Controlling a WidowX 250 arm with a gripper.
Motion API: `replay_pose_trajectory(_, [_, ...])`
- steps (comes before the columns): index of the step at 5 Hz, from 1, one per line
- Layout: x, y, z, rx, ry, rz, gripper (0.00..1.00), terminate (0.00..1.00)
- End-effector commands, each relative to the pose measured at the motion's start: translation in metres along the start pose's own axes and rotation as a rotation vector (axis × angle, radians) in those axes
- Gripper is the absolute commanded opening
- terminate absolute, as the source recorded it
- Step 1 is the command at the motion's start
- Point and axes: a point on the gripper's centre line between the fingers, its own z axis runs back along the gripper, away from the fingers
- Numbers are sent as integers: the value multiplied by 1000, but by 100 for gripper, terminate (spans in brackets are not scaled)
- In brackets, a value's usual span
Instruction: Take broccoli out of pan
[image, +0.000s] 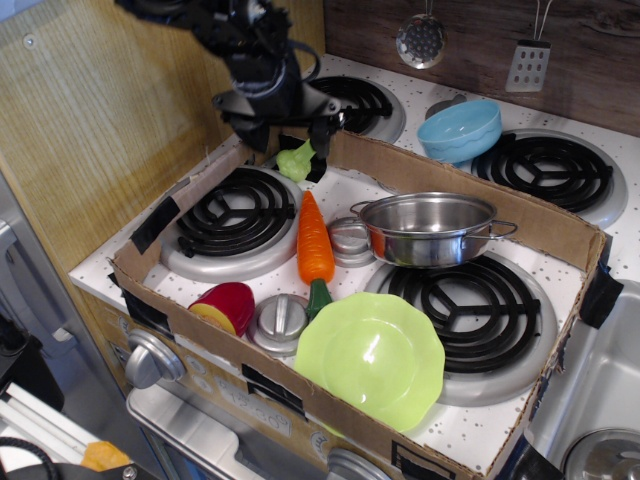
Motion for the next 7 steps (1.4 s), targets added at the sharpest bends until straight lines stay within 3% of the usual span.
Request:
replay_pose_trajectory(1, [37,2,50,85,-51,-53,100,0])
replay_pose_trajectory(2, [36,2,58,85,-72,-87,100,0])
replay_pose_trajectory(3, [34,-3,69,6,-120,-142,100,0])
replay_pose_trajectory(7, [34,-3,69,6,-120,-142,100,0])
